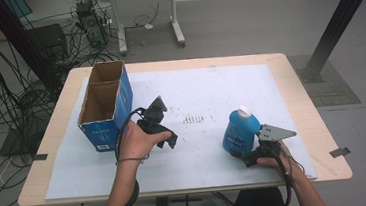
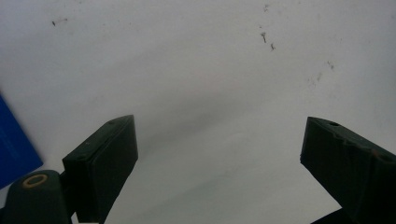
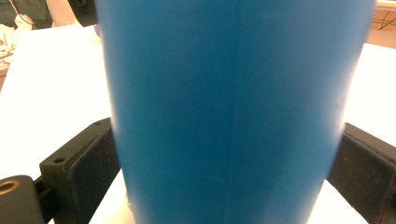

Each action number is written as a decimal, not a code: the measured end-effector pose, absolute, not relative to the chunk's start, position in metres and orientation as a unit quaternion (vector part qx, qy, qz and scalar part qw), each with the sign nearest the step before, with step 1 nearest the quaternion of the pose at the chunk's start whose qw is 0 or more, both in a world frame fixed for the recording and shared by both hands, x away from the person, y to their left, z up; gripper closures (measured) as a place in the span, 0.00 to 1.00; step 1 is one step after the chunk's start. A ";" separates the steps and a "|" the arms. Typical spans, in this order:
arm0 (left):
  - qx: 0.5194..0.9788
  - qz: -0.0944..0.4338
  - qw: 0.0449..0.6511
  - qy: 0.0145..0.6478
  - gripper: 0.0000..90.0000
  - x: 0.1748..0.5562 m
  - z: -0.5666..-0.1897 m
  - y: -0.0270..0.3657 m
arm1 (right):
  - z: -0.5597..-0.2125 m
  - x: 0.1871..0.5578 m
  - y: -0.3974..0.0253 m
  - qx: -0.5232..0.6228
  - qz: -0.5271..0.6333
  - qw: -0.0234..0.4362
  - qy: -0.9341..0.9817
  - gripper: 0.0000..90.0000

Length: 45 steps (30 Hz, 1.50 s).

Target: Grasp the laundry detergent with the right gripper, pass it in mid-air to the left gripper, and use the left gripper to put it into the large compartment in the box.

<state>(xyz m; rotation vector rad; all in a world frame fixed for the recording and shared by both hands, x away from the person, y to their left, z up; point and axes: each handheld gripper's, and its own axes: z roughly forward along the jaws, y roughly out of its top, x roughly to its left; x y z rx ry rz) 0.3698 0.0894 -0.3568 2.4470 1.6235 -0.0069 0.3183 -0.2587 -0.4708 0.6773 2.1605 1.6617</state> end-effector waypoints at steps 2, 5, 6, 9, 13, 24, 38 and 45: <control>0.827 -0.003 0.103 0.552 0.13 0.370 -0.358 0.089 | -0.471 0.318 -0.259 0.238 0.584 0.165 0.758 0.04; 0.826 -0.003 0.103 0.554 0.13 0.370 -0.358 0.089 | -0.471 0.318 -0.259 0.240 0.585 0.165 0.757 0.04; 0.829 -0.003 0.100 0.550 0.13 0.370 -0.359 0.089 | -0.471 0.318 -0.259 0.237 0.585 0.164 0.758 0.04; 0.828 -0.004 0.101 0.552 0.13 0.370 -0.359 0.089 | -0.471 0.318 -0.259 0.237 0.583 0.165 0.760 0.04; 0.826 -0.003 0.104 0.553 0.13 0.370 -0.359 0.088 | -0.471 0.318 -0.258 0.236 0.581 0.165 0.761 0.04; 0.828 -0.006 0.103 0.552 0.13 0.370 -0.359 0.089 | -0.471 0.318 -0.258 0.241 0.579 0.174 0.759 0.20; 0.827 -0.005 0.105 0.553 0.13 0.370 -0.358 0.090 | -0.471 0.319 -0.256 0.239 0.577 0.179 0.760 0.32; 0.827 -0.005 0.104 0.552 0.13 0.370 -0.358 0.091 | -0.471 0.320 -0.256 0.229 0.580 0.170 0.763 0.39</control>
